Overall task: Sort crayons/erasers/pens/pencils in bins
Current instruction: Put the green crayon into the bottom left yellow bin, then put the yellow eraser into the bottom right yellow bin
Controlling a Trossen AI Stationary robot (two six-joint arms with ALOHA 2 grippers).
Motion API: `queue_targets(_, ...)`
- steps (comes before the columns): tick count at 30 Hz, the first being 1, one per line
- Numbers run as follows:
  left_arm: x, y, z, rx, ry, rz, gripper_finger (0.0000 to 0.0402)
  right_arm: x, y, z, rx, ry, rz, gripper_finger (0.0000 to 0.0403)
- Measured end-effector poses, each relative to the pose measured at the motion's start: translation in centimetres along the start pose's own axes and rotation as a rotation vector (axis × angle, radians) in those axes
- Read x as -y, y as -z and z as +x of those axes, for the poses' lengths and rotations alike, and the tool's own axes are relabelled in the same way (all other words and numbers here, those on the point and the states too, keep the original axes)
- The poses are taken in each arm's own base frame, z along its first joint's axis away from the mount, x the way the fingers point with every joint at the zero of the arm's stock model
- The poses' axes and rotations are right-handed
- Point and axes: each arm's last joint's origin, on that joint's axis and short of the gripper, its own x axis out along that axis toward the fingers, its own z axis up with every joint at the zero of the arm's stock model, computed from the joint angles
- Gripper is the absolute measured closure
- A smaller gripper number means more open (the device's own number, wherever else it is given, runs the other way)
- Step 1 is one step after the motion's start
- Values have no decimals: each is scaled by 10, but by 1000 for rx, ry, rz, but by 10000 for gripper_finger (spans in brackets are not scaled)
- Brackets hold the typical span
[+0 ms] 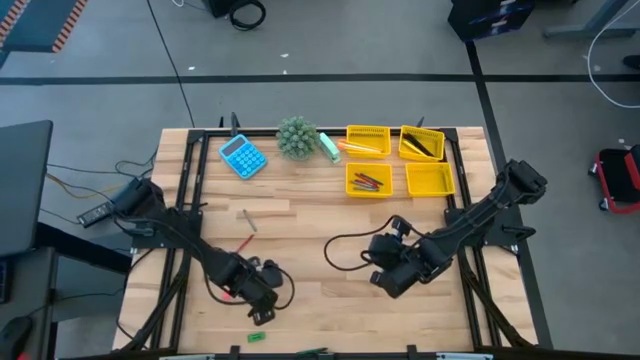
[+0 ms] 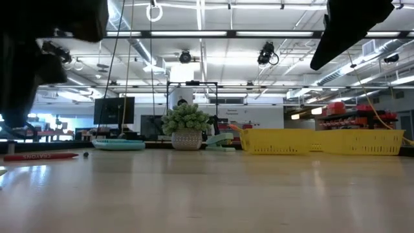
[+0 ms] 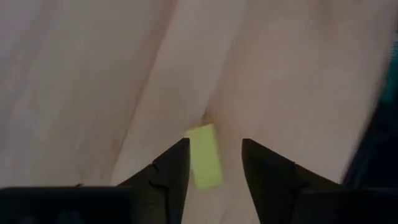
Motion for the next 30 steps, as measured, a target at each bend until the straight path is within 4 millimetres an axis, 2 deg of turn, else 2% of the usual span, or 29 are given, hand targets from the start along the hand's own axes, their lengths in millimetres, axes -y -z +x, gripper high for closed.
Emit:
queue_targets(4, -1, 2, 8, -47, -13, -113, 227, 2, 10, 6, -4, 29, -2, 297)
queue_targets(11, 2, 12, 29, -84, -60, -92, 222, 13, 36, 25, -72, 87, 50, 297)
queue_targets(15, 6, 15, 34, -101, -94, -96, 224, 17, 48, 33, -116, 99, 83, 297)
queue_targets(24, 11, 16, 50, -141, -171, -88, 225, 17, 50, 34, -123, 91, 102, 297)
queue_targets(30, 15, 13, 47, -155, -226, -106, 233, 17, 50, 34, -126, 87, 99, 297)
